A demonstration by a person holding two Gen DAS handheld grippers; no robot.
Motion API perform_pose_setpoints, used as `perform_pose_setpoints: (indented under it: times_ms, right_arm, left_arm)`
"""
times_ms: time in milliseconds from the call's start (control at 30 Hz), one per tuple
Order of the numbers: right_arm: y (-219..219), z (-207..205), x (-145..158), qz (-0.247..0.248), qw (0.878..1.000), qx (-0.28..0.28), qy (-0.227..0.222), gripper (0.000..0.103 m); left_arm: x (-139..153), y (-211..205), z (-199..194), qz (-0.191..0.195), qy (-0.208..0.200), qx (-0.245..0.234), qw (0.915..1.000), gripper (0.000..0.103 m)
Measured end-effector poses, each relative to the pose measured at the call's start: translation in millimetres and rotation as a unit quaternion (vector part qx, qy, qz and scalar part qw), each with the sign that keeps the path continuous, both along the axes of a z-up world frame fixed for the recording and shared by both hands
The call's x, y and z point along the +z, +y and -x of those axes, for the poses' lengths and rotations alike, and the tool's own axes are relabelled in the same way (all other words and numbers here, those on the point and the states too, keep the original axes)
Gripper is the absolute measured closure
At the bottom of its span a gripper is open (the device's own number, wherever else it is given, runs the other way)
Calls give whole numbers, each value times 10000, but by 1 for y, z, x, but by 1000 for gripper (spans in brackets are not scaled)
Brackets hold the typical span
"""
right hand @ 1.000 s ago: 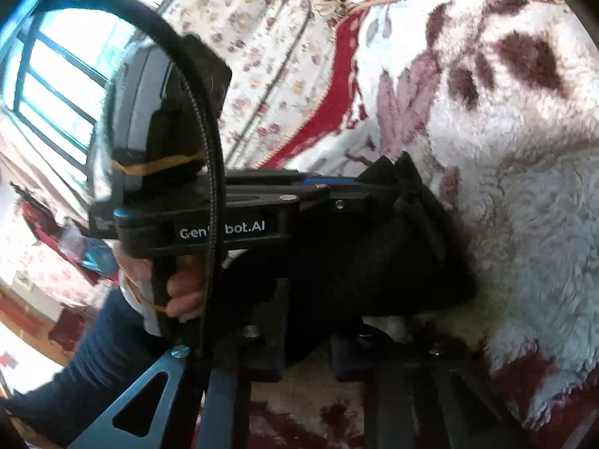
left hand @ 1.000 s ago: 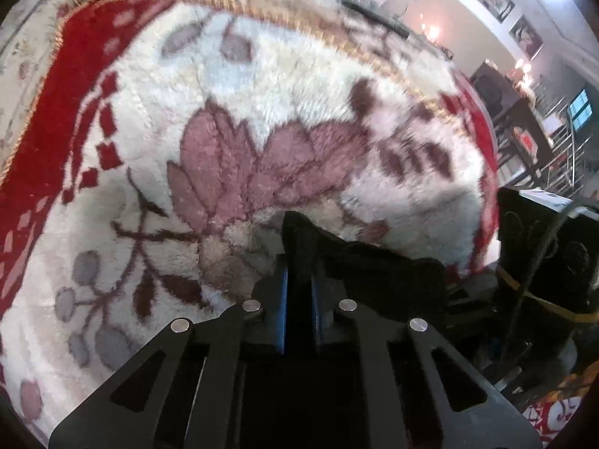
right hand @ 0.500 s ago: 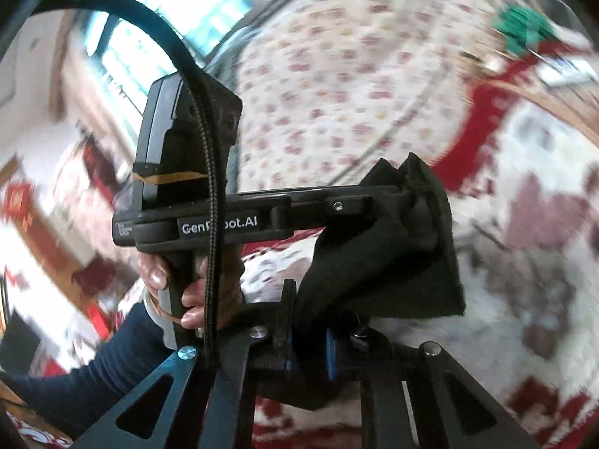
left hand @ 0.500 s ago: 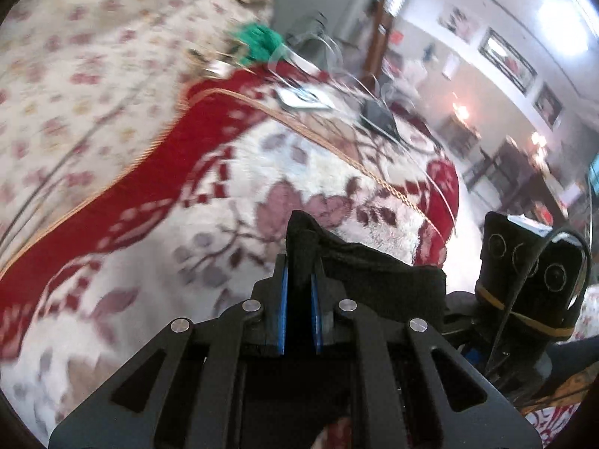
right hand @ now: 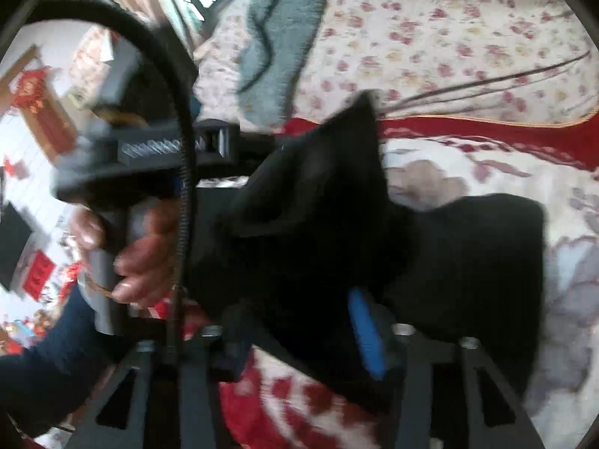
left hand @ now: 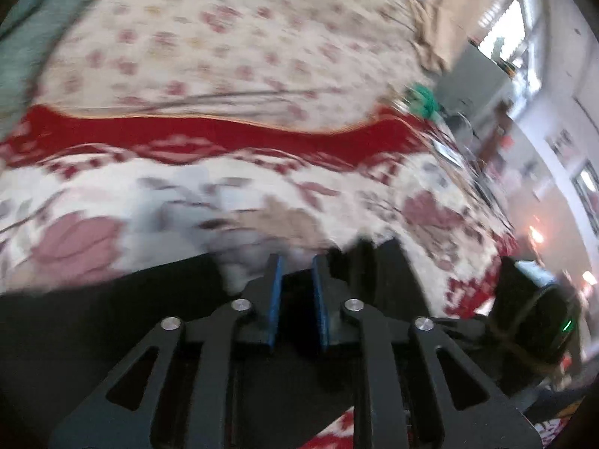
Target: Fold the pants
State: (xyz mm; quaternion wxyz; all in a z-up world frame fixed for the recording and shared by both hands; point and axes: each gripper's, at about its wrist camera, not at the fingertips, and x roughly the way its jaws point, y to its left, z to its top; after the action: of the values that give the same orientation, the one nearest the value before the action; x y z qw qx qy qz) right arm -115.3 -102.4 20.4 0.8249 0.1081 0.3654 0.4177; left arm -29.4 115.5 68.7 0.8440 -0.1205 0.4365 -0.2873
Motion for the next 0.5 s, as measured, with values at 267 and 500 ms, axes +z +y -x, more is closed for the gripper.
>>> perform_pose_setpoints:
  times_ms: [267, 500]
  right_arm:
    - [-56, 20, 24, -552, 9980, -264, -132, 51]
    - [-103, -4, 22, -73, 9869, -1609, 22, 49]
  left_arm:
    - [10, 19, 40, -38, -87, 379, 9992, 54]
    - [2, -7, 66, -295, -30, 587, 9978, 50]
